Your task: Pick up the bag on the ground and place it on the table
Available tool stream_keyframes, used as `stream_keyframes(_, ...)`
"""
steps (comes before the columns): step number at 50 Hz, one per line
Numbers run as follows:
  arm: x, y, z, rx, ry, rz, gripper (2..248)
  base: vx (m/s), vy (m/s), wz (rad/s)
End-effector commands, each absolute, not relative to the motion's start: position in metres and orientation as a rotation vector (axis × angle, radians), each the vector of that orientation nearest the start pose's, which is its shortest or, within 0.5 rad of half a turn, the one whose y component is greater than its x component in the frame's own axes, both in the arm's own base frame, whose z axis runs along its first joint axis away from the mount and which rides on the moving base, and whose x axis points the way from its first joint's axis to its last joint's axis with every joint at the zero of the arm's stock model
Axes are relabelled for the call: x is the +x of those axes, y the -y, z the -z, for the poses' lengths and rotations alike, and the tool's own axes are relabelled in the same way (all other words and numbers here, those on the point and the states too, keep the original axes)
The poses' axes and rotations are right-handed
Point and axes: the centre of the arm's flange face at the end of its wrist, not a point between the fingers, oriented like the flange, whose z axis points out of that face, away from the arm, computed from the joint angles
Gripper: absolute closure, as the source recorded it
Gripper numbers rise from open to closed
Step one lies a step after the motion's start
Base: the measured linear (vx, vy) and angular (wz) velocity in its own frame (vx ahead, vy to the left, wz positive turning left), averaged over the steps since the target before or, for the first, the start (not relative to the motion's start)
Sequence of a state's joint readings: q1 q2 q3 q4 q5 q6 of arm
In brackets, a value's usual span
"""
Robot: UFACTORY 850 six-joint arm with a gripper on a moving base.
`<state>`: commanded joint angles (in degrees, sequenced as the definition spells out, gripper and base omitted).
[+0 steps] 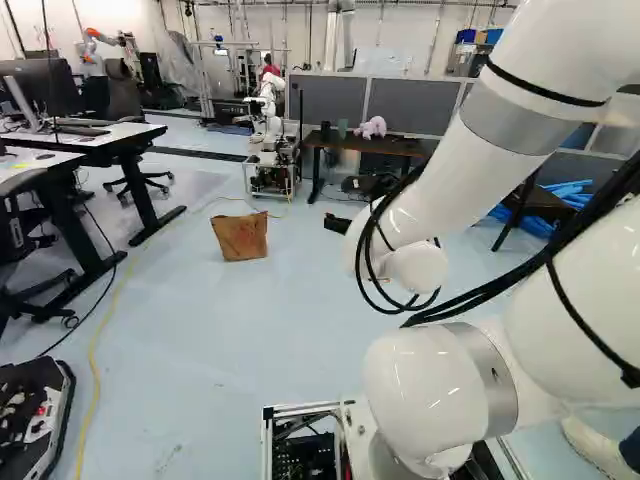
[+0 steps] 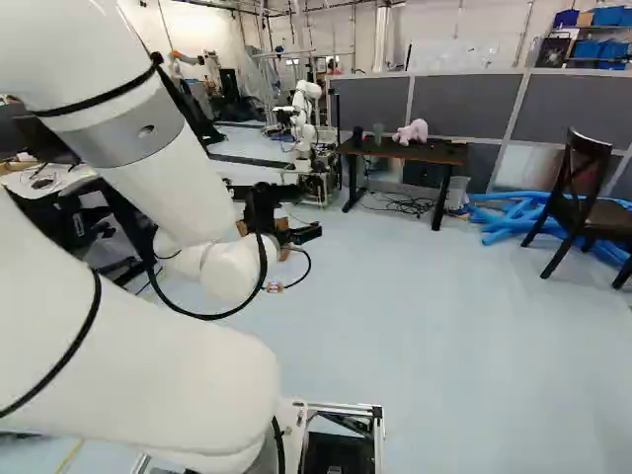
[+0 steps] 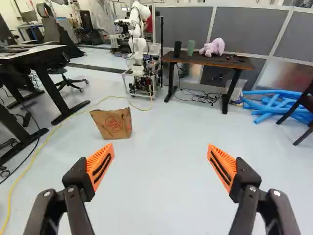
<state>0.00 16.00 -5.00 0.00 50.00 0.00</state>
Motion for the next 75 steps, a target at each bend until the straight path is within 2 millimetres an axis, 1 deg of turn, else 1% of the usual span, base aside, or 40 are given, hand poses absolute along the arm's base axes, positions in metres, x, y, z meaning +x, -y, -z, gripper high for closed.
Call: stream_keyframes(75,0.2703,0.0,-0.3656,-2.558,0.0,1.824,3,0.172,0.046,-0.016)
